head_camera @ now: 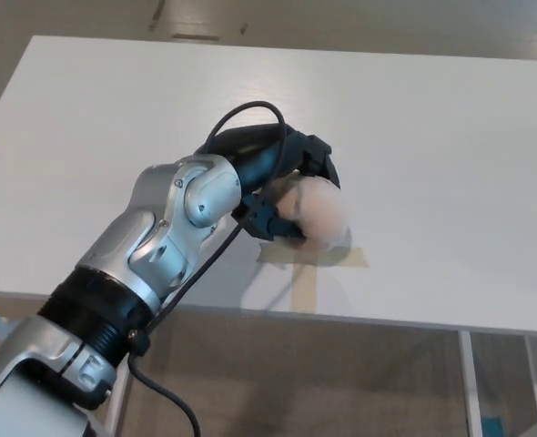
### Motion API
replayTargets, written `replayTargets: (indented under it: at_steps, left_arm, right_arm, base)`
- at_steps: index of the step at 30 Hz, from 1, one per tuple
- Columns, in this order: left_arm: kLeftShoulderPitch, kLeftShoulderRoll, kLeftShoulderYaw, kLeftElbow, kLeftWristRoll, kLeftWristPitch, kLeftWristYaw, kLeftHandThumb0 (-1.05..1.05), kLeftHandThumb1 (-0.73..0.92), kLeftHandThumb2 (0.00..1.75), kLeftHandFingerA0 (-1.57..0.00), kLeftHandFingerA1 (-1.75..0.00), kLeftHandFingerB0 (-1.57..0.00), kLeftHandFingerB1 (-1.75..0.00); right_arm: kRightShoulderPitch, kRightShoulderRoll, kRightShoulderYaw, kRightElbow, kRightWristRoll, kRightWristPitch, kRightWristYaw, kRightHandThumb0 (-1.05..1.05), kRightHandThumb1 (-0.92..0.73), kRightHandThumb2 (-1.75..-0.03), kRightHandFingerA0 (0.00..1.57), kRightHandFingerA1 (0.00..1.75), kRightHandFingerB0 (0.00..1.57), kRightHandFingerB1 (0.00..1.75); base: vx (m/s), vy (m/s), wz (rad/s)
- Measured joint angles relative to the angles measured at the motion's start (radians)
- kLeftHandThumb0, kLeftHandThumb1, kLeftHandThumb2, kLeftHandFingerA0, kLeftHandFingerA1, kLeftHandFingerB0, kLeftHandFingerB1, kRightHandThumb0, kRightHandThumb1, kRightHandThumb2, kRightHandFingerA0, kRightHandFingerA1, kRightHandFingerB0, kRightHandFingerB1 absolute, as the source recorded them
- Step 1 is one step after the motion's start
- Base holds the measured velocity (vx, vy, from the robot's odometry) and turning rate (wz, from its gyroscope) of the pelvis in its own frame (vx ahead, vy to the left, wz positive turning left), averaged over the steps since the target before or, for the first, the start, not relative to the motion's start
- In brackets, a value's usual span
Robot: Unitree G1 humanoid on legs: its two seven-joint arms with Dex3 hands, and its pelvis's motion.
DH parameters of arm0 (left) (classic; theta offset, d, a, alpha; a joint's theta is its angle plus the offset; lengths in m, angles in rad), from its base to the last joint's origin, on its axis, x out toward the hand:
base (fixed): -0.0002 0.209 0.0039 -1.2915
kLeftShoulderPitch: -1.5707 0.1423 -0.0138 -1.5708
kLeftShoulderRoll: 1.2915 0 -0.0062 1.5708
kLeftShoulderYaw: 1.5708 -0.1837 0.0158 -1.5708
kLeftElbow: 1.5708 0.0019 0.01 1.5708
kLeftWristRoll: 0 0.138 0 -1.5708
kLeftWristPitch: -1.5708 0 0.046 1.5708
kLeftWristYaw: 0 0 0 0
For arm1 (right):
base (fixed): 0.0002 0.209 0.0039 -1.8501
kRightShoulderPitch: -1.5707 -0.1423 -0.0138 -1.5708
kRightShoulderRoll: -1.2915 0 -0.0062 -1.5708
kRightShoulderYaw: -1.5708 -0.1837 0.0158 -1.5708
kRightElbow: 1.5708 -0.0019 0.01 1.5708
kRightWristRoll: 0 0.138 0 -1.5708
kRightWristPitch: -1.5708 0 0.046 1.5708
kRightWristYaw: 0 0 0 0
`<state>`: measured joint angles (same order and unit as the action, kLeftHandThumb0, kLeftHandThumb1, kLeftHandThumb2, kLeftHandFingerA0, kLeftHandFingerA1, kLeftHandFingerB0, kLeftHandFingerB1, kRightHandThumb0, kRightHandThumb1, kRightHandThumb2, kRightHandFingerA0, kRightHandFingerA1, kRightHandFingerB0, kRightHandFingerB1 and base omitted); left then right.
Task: Use the left hand to take the pink dumpling toy on a person's hand and put it on the desk.
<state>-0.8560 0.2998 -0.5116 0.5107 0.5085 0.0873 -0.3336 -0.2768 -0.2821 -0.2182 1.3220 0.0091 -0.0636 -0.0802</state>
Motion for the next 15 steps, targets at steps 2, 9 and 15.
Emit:
replayTargets:
  at_steps: [2,9,15]
  left_arm:
    - [0.0,0.0,0.004,-0.002,0.001,-0.003,0.0,-0.23,0.78,0.63,-0.71,-1.44,-0.88,-0.68]
    - [-0.031,0.018,0.07,-0.123,-0.005,-0.024,-0.007,-0.23,0.77,0.63,-0.7,-1.45,-0.82,-0.85]
    - [-0.078,0.065,0.154,-0.225,-0.022,-0.057,-0.017,-0.27,0.74,0.65,-0.75,-1.46,-0.87,-0.57]
  right_arm:
    - [0.0,0.0,0.0,0.0,0.0,0.0,0.002,-0.18,-0.7,-0.6,0.65,0.46,0.51,0.41]
    - [0.001,0.0,-0.003,0.0,0.001,0.0,0.007,-0.18,-0.7,-0.6,0.65,0.46,0.51,0.41]
    - [0.003,0.0,-0.005,0.0,0.001,0.0,0.007,-0.18,-0.7,-0.6,0.65,0.46,0.51,0.41]
  base:
    - [0.0,0.0,0.0]
    - [0.0,0.0,0.0]
    - [0.0,0.0,0.0]
